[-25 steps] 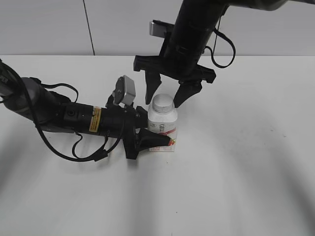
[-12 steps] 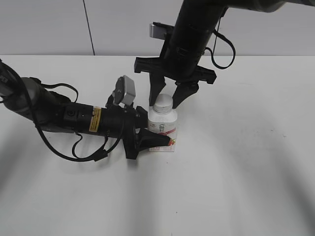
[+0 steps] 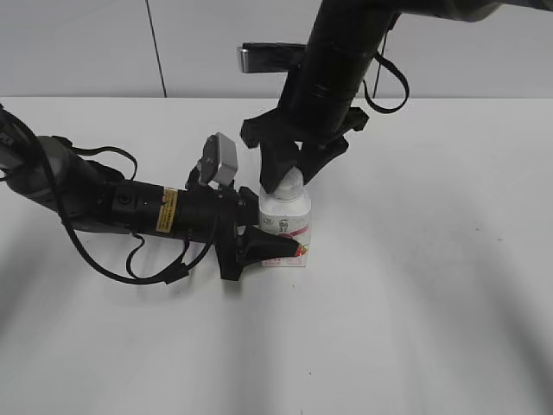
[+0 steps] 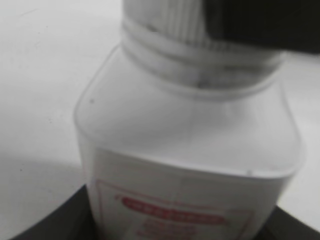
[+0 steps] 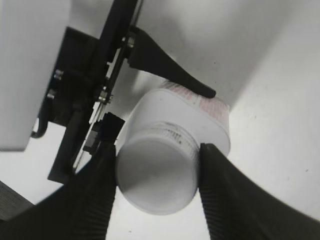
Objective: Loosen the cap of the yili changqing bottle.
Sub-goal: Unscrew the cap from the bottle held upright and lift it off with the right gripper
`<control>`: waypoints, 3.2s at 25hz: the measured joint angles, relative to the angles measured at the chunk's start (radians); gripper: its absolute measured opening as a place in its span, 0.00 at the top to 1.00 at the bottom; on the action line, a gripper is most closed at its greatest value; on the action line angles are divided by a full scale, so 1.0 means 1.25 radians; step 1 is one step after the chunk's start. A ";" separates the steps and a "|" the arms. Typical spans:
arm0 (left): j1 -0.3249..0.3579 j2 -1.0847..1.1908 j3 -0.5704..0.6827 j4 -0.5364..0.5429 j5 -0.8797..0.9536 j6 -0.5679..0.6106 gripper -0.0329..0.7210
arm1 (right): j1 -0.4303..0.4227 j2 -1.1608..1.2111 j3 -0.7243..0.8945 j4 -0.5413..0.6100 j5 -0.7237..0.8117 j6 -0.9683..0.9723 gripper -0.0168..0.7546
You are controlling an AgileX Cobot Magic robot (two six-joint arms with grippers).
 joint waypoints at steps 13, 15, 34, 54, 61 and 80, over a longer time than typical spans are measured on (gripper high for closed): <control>0.000 0.000 0.000 0.003 0.001 0.001 0.44 | 0.000 0.000 -0.001 0.004 0.004 -0.515 0.47; 0.000 0.000 0.000 0.010 0.001 0.001 0.44 | 0.000 0.000 -0.001 0.005 0.004 -0.579 0.47; 0.001 -0.001 -0.001 0.013 0.002 0.001 0.44 | 0.000 0.000 -0.004 0.013 0.007 -0.798 0.47; 0.001 -0.001 -0.003 0.014 0.002 0.001 0.44 | 0.000 0.000 -0.004 0.014 0.007 -0.799 0.46; 0.001 -0.001 -0.002 0.015 0.001 0.000 0.44 | 0.000 0.000 -0.004 0.018 0.007 -0.801 0.39; 0.001 -0.001 -0.002 0.015 0.001 -0.001 0.44 | 0.000 -0.083 -0.003 -0.005 -0.015 -0.593 0.26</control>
